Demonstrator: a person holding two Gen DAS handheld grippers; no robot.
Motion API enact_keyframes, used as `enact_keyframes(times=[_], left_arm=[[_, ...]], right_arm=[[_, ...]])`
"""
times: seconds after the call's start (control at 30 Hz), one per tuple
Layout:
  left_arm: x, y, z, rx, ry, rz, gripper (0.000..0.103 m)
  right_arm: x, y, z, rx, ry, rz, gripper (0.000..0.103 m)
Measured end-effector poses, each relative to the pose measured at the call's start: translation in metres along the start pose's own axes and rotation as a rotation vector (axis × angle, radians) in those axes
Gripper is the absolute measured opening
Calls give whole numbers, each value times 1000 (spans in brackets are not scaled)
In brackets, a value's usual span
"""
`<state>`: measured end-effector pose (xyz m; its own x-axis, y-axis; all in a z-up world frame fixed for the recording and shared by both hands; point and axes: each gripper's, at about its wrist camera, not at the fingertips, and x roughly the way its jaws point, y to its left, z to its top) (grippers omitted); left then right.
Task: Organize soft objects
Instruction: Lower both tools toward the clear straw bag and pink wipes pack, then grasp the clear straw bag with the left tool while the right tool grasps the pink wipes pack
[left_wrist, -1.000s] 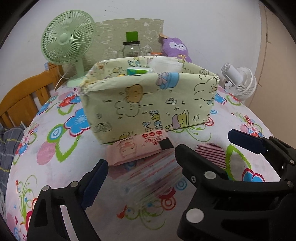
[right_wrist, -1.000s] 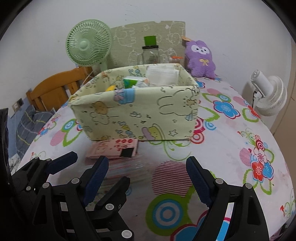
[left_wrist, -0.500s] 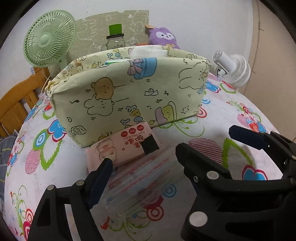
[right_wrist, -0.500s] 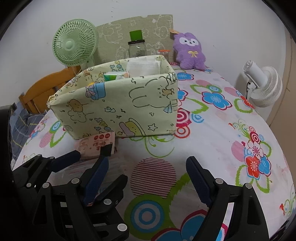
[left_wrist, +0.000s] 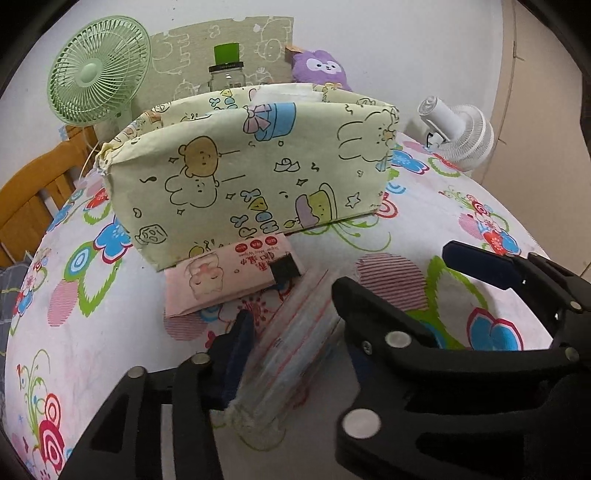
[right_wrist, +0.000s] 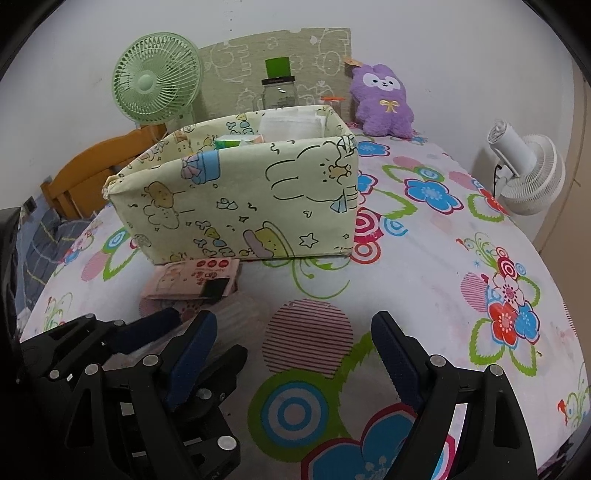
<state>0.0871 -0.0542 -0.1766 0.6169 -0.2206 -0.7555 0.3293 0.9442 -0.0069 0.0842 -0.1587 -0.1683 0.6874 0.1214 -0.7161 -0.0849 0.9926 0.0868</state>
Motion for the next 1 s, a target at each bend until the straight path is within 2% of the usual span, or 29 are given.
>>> enact_keyframes(times=[0.07, 0.27, 0.43, 0.53, 1.0], left_arm=[[-3, 0, -2, -9, -3, 2, 41], [-15, 2, -6, -33, -16, 1, 27], [-25, 6, -8, -61, -28, 13, 20], [-29, 9, -8, -79, -33, 31, 11], [-49, 34, -14, -152, -65, 94, 10]], right_arm=[[-2, 2, -1, -3, -3, 5, 88], [-8, 8, -1, -22, -10, 26, 88], [-13, 16, 1, -40, -10, 59, 88], [-15, 22, 3, -54, -14, 71, 88], [-17, 45, 11, -108, -14, 131, 88]])
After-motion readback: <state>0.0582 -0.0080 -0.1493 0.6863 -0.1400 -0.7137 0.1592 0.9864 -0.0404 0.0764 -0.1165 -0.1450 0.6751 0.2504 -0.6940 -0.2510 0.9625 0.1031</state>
